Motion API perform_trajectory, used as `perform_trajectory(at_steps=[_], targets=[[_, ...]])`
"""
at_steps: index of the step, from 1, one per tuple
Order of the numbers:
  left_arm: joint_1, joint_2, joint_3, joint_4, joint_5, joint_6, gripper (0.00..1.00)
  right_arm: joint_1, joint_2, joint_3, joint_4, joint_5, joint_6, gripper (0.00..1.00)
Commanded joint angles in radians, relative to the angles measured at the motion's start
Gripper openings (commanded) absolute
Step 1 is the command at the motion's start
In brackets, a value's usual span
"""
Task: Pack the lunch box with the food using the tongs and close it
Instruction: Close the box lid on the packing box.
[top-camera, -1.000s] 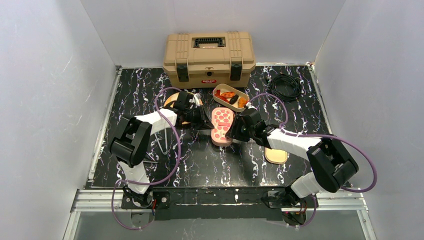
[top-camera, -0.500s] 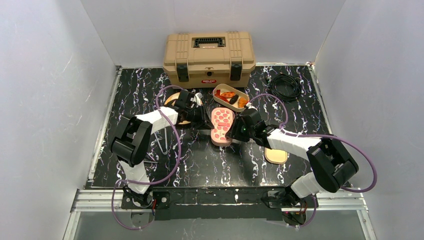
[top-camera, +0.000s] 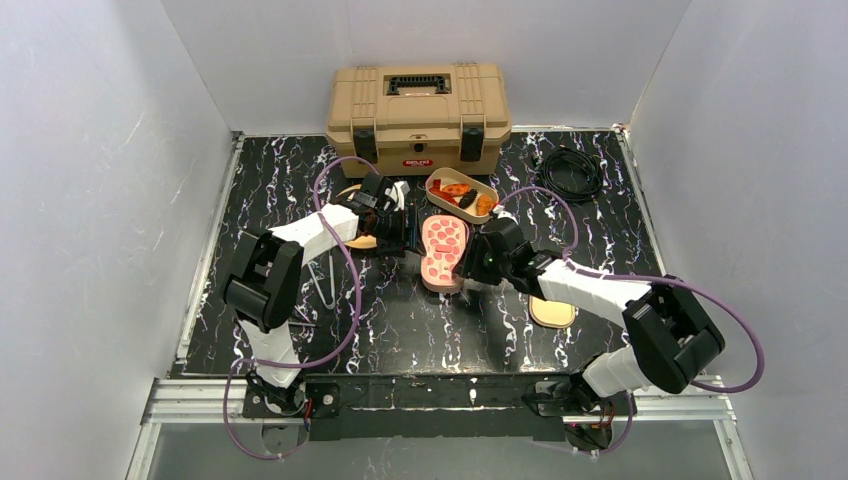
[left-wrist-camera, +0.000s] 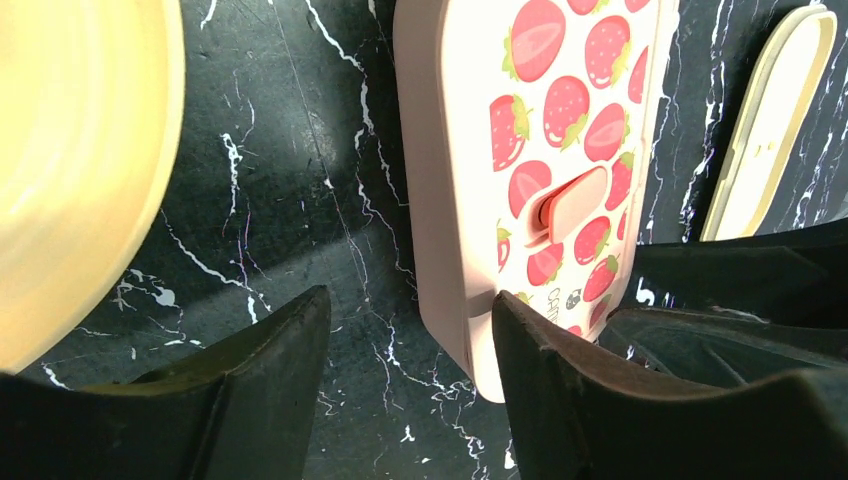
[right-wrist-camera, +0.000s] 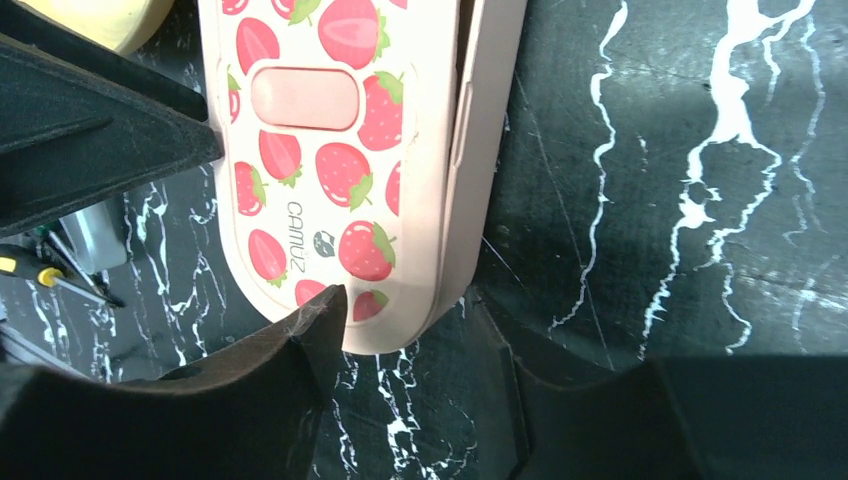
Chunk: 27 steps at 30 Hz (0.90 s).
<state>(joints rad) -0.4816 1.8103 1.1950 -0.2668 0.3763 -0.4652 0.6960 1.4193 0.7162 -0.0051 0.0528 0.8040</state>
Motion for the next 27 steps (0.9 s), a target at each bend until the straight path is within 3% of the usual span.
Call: perform_trajectory(at_steps=[1,7,21,27], targets=[[-0.002,-0.038,0.027,-0.034,0.018,0.049,0.59,0.004,-0.043,0.060,-0.071,0.066,-0.050,0.57],[-0.002,0.004,0.027,0.010,0.130,0.018,0.60,0.003,-0.014,0.131,-0.113,0.098,-0.102,0.64],[0.005,0.040,0.055,-0.001,0.115,0.065,0.59,-0.048,0.152,0.312,-0.130,0.107,-0.184,0.72],[0.005,0.096,0.177,-0.031,0.090,0.063,0.60,-0.097,0.183,0.314,-0.084,0.030,-0.181,0.76]])
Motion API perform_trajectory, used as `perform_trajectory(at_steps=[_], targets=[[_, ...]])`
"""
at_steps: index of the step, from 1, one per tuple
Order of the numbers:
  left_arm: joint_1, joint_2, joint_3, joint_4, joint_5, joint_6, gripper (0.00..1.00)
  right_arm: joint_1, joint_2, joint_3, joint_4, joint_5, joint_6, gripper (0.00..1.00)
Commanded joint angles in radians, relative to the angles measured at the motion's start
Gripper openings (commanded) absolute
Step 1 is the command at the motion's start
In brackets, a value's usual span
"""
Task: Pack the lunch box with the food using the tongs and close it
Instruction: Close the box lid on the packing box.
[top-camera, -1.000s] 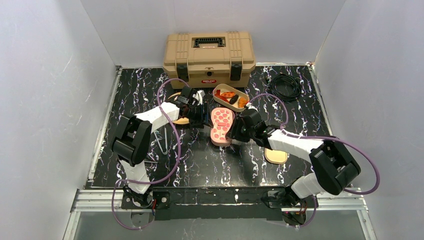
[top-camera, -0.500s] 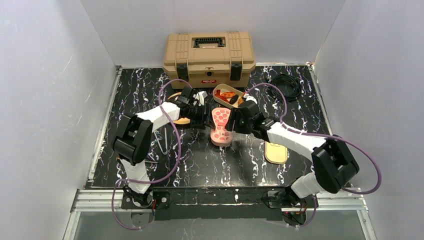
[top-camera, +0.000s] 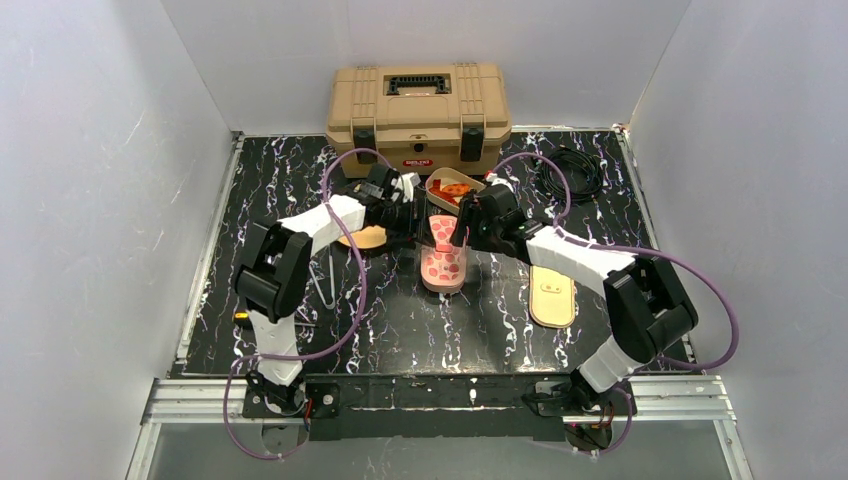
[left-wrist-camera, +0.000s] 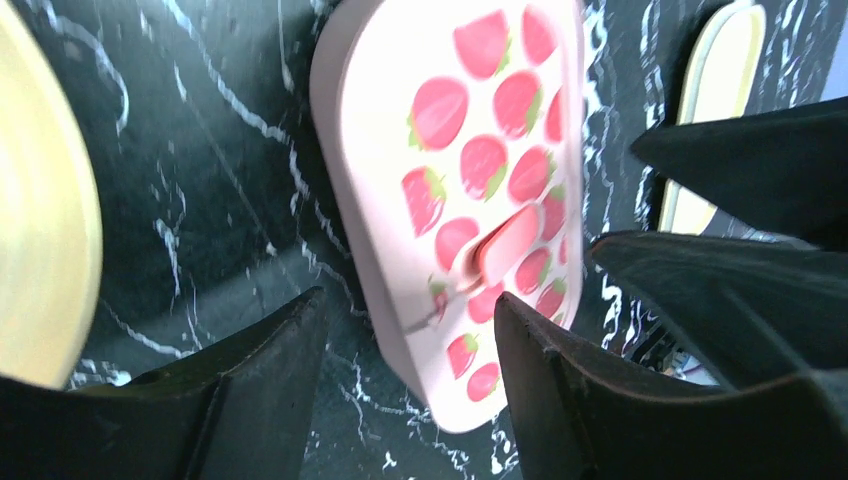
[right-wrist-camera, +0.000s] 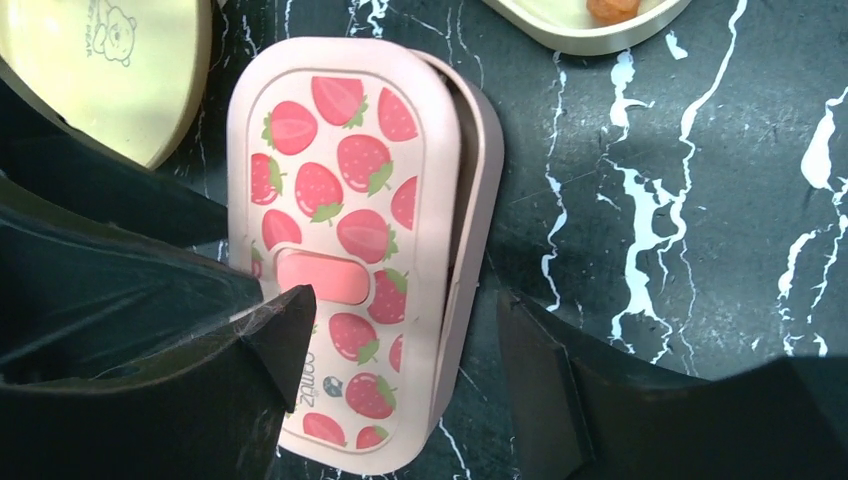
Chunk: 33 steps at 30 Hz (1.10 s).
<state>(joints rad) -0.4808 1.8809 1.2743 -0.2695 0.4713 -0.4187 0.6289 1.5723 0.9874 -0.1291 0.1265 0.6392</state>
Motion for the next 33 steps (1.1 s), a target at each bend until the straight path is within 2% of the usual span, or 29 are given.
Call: perform_trajectory(at_steps=[1,8,14,21,27,33], targets=[[0.004,0.041,0.121,-0.037,-0.015,0.019,0.60,-0.040,0.036,0.042,0.046,-0.057,-0.016,0.76],[0.005,0.133,0.231,-0.055,-0.034,0.031,0.55,-0.114,0.090,0.036,0.119,-0.177,0.000,0.71],[0.005,0.165,0.259,-0.063,-0.030,0.040,0.43,-0.144,0.153,0.028,0.222,-0.280,0.019,0.68],[0.001,0.171,0.275,-0.062,-0.041,0.060,0.34,-0.152,0.206,0.026,0.314,-0.358,0.041,0.62],[-0.022,0.188,0.288,-0.077,-0.050,0.080,0.30,-0.152,0.209,0.024,0.342,-0.386,0.057,0.59],[-0.039,0.203,0.292,-0.141,-0.156,0.098,0.28,-0.152,0.178,0.000,0.324,-0.366,0.062,0.60]])
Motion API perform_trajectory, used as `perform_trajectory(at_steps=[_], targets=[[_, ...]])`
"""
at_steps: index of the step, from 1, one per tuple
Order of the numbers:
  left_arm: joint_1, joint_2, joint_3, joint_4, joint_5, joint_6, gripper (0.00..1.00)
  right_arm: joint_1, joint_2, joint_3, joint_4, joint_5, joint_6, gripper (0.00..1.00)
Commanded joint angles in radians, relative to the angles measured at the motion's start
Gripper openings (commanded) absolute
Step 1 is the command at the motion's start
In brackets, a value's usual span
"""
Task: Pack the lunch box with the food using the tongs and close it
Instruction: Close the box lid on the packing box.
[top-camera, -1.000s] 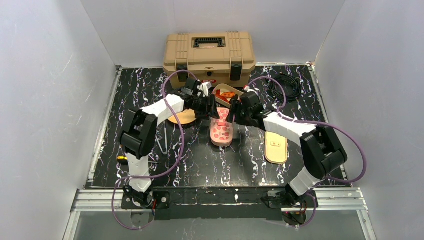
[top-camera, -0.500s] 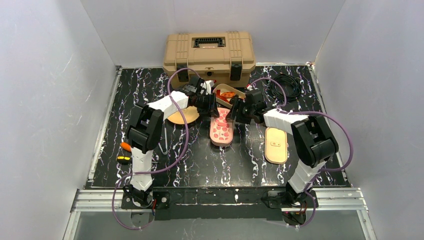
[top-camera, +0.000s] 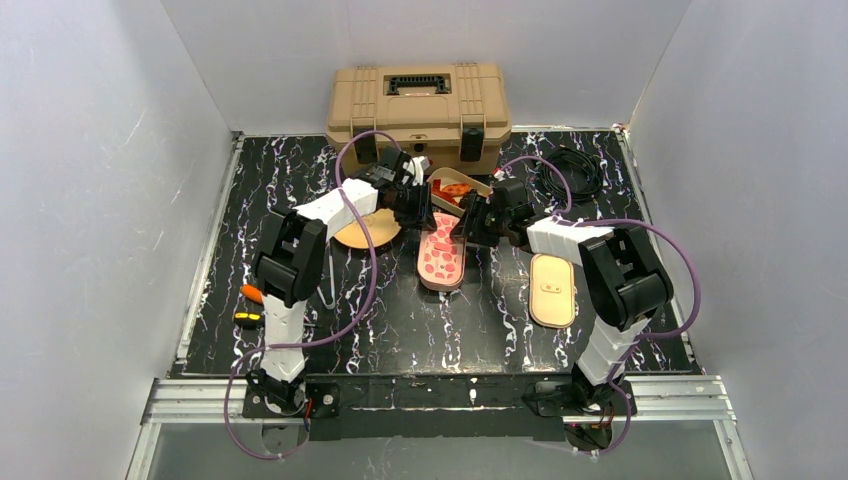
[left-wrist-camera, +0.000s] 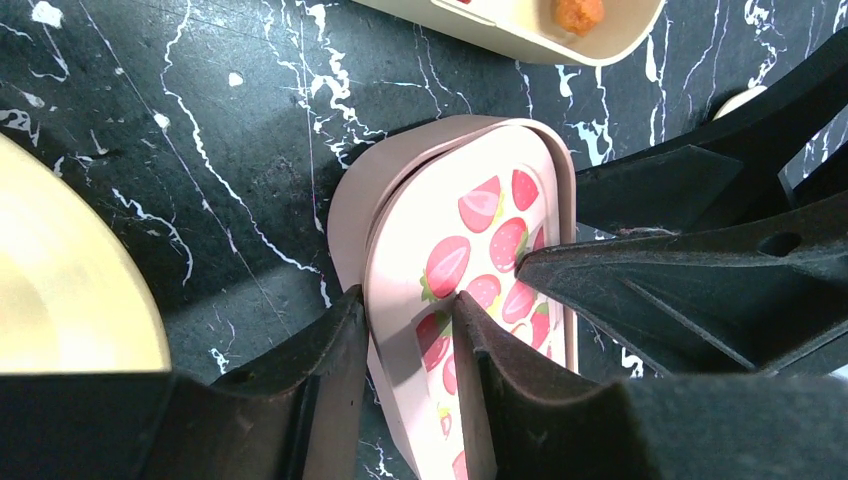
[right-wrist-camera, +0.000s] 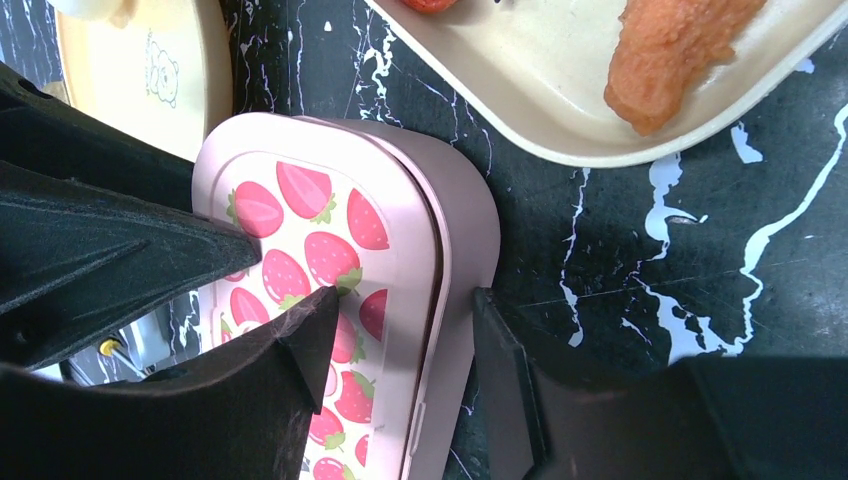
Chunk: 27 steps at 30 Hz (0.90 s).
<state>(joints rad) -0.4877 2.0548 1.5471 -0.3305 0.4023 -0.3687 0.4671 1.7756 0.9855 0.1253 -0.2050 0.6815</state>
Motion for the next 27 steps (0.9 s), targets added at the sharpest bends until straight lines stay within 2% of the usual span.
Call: perform_trajectory(at_steps=[1,3,7,16,21,27], targets=[[-0.032,0.029,0.020,-0.090,-0.102,0.049,0.28,0.010,-0.031,-0.003,0.066,-0.032,0.020,0.60],[-0.032,0.028,0.015,-0.099,-0.109,0.048,0.30,0.010,-0.045,-0.017,0.057,-0.028,0.017,0.60],[-0.025,0.012,0.010,-0.108,-0.074,0.024,0.41,0.010,-0.087,-0.034,0.018,-0.004,0.002,0.62],[0.009,-0.162,-0.085,-0.112,-0.072,0.004,0.61,0.010,-0.227,-0.064,-0.089,0.061,-0.028,0.66],[0.012,-0.212,-0.150,-0.119,-0.032,-0.020,0.61,0.010,-0.334,-0.104,-0.182,0.101,-0.046,0.66],[0.013,-0.214,-0.217,-0.067,0.069,-0.082,0.49,0.010,-0.482,-0.173,-0.250,0.152,-0.047,0.67]])
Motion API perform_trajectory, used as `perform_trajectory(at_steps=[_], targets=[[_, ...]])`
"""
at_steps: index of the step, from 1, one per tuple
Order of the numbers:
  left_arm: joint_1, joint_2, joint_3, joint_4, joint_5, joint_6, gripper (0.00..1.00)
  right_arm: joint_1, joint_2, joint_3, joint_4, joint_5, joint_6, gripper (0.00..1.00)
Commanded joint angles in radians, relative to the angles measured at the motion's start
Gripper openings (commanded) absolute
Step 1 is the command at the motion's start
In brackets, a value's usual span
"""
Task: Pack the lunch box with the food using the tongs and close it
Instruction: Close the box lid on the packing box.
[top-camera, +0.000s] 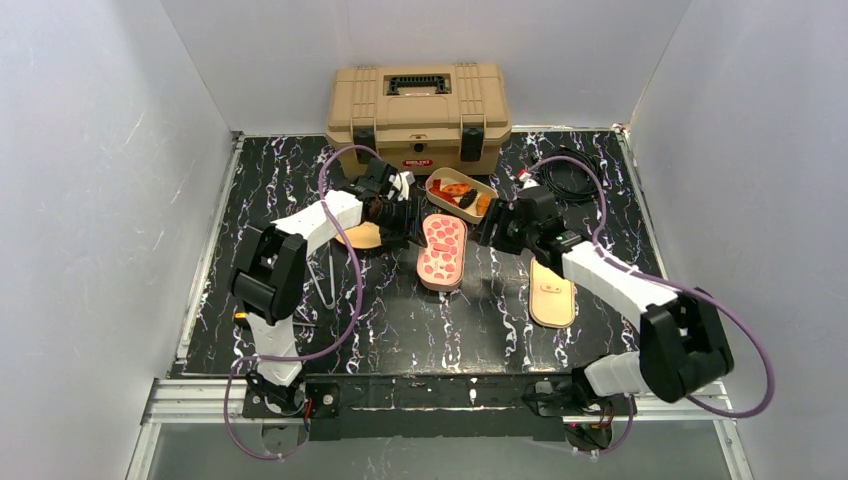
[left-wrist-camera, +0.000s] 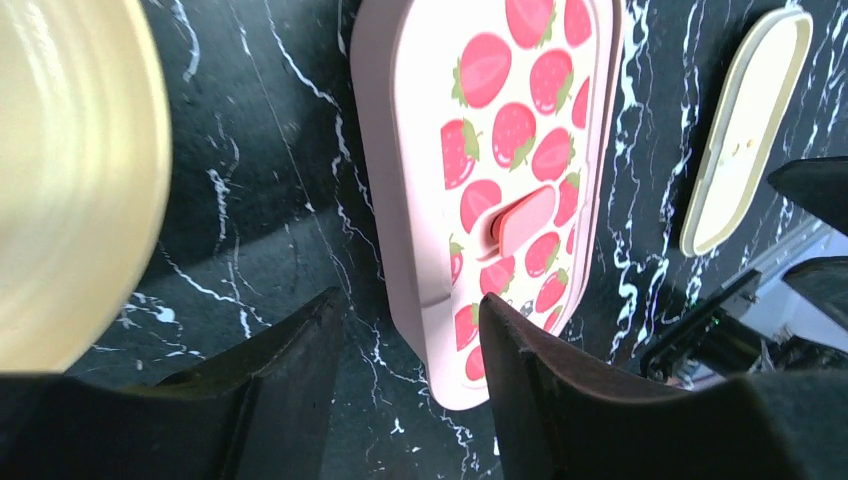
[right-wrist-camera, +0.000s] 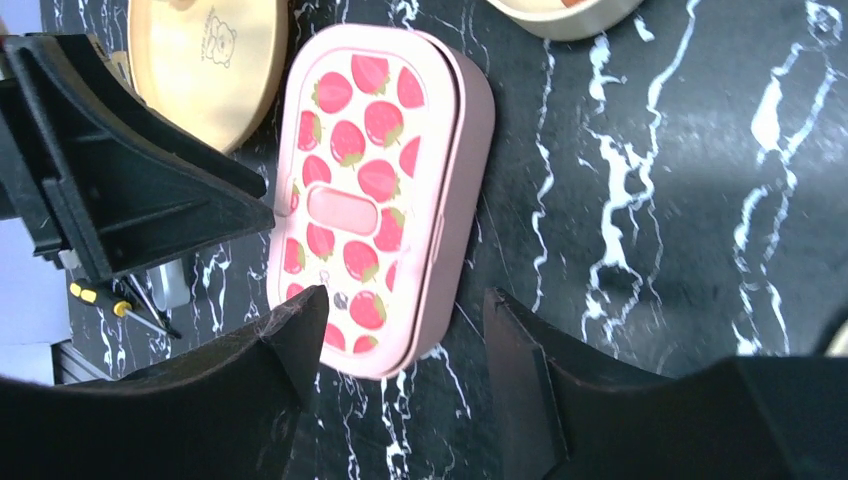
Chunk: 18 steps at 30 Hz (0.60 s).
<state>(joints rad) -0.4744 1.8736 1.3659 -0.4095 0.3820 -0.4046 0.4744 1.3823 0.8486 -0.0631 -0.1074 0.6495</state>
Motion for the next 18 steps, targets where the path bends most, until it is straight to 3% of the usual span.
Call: perform_trajectory(at_steps=[1,7,18], targets=[[0.000,-0.023,-0.034,0.017,0.107,-0.053,0.48,0.003,-0.107,-0.042,-0.073,0.060,-0.015,0.67],[0.000,0.031,-0.027,0.036,0.180,-0.082,0.35,0.003,-0.205,-0.066,-0.124,0.084,-0.004,0.68],[0.000,0.037,-0.015,0.012,0.147,-0.069,0.23,0.002,-0.224,-0.082,-0.141,0.086,0.001,0.68]])
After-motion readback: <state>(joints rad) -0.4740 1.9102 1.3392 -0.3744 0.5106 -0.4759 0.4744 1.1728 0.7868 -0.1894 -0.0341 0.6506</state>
